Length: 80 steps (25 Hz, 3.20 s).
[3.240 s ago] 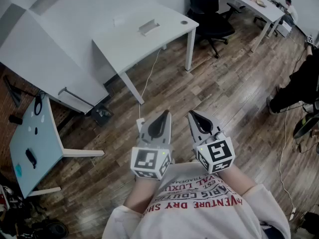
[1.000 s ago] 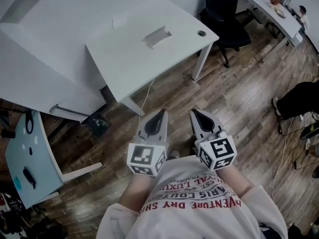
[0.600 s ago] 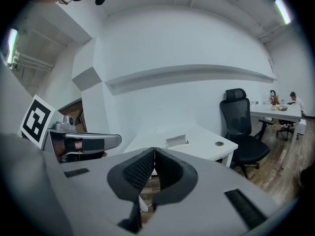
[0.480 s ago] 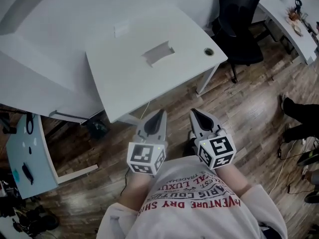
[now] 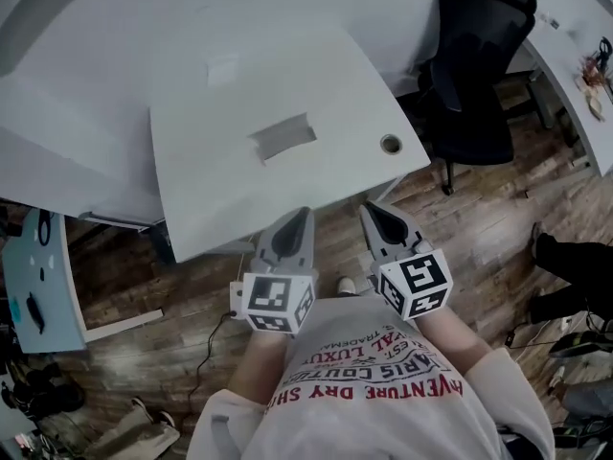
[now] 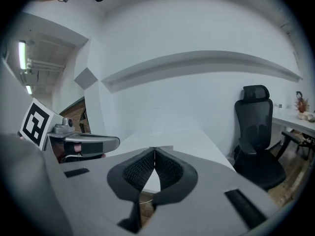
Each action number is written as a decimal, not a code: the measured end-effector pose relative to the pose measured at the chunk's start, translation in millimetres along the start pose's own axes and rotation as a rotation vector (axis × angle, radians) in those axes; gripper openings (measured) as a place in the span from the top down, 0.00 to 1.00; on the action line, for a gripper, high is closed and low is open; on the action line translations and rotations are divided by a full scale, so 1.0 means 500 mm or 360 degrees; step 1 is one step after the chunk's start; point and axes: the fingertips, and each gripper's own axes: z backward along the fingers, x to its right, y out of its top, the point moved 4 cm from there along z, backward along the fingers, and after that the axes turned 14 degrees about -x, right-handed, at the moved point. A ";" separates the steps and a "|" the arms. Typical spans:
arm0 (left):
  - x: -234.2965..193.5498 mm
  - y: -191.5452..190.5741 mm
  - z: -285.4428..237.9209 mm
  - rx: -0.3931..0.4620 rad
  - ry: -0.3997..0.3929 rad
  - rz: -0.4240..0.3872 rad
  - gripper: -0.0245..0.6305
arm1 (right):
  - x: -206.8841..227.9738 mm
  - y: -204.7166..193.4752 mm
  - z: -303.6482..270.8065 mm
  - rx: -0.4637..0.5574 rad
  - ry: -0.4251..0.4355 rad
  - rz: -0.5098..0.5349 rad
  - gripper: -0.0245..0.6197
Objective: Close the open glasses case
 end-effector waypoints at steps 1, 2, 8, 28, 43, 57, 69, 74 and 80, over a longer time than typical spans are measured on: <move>0.000 0.005 -0.016 -0.0006 0.0014 0.0023 0.95 | 0.019 0.005 -0.007 -0.0009 0.0012 0.0006 0.94; -0.001 0.009 -0.031 -0.0014 0.0029 0.0044 0.95 | 0.036 0.009 -0.015 -0.0016 0.0023 0.0010 0.94; -0.029 0.015 -0.082 -0.0063 0.0127 0.0124 0.95 | 0.091 0.023 -0.068 -0.0068 0.0103 0.0030 0.94; -0.203 0.040 -0.299 -0.0195 0.0208 0.0388 0.95 | 0.203 0.142 -0.338 -0.0244 0.0249 0.0169 0.94; -0.270 -0.081 -0.360 -0.0412 0.0456 0.0664 0.95 | 0.197 0.142 -0.506 -0.0423 0.0480 0.0341 0.94; -0.356 -0.178 -0.391 -0.0547 0.0679 0.0941 0.95 | 0.211 0.057 -0.615 -0.0651 0.0533 0.0547 0.94; -0.389 -0.195 -0.408 -0.0580 0.0693 0.0991 0.95 | 0.191 0.097 -0.674 -0.0615 0.0560 0.0583 0.94; -0.390 -0.195 -0.407 -0.0595 0.0675 0.1004 0.95 | 0.178 0.113 -0.689 -0.0586 0.0553 0.0592 0.94; -0.390 -0.196 -0.407 -0.0625 0.0666 0.0973 0.95 | 0.187 0.113 -0.720 -0.0607 0.0525 0.0574 0.94</move>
